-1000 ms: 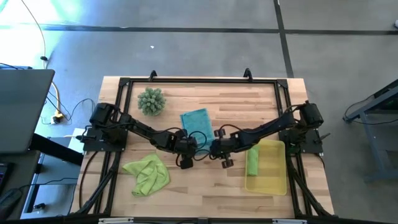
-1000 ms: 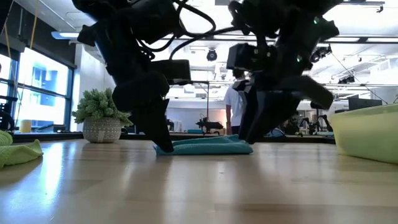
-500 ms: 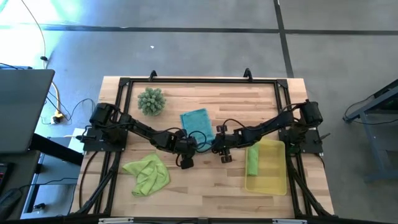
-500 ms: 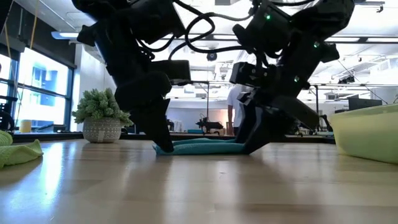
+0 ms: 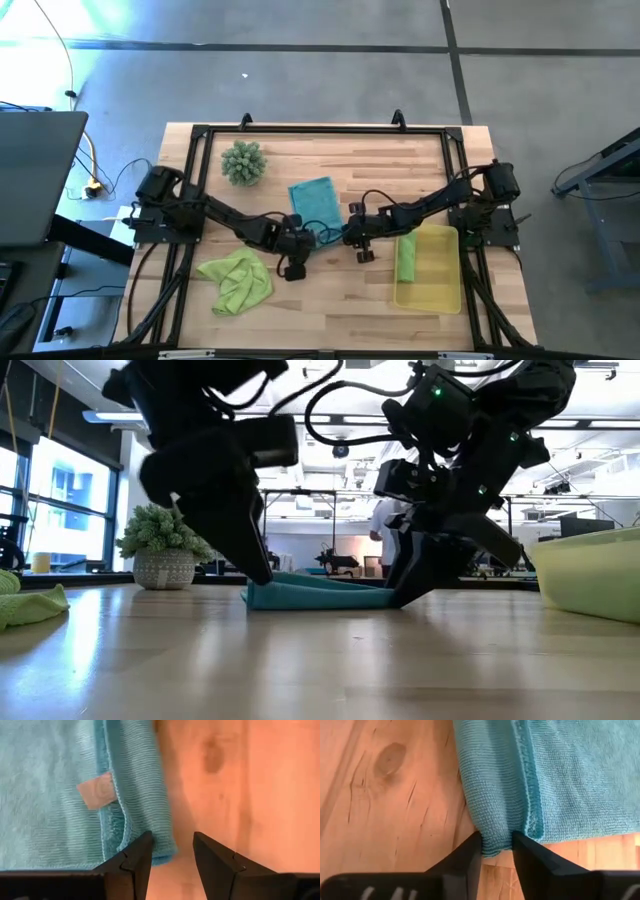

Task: Roll microfiber towels into tight, uniform cylinder then place into a basket
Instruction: Roll the blue cloth

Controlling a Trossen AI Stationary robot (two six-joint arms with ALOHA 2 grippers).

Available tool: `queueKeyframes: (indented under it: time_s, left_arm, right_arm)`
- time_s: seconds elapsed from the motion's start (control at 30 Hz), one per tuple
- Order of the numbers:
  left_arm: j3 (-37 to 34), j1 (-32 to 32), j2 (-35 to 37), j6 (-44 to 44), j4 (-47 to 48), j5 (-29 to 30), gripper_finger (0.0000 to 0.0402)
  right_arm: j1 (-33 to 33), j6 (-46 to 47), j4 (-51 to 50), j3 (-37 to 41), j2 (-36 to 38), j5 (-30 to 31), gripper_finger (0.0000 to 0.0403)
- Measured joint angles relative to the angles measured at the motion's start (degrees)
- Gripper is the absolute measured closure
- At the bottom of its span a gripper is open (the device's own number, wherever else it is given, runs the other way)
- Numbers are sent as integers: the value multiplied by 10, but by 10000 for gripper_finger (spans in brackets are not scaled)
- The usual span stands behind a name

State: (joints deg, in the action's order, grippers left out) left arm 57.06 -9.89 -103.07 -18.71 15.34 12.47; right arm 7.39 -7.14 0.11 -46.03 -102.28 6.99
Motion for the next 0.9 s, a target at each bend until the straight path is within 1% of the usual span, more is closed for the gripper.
queueKeyframes:
  time_s: [0.17,0.33,0.47,0.53,0.63,0.73,0.8,0.9]
  left_arm:
    - [0,-15,0,38,-1,48,268]
    - [0,-16,-12,85,-5,51,268]
    - [0,-15,-37,106,-14,50,268]
    - [1,-14,-43,108,-16,65,268]
    - [2,-15,-46,84,-10,82,268]
    - [2,-14,-47,34,-5,84,275]
    - [2,-14,-47,5,-3,84,288]
    - [2,-14,-47,-21,-2,75,323]
  right_arm:
    - [-6,22,8,1,-1,-17,322]
    - [-7,45,10,1,-1,-21,327]
    - [-7,65,10,1,-1,-26,327]
    - [-7,72,10,1,-1,-29,327]
    - [-7,73,10,1,-1,-37,328]
    - [-7,73,10,1,-1,-38,328]
    - [-7,73,10,1,-1,-39,331]
    - [-7,74,9,0,-2,-43,343]
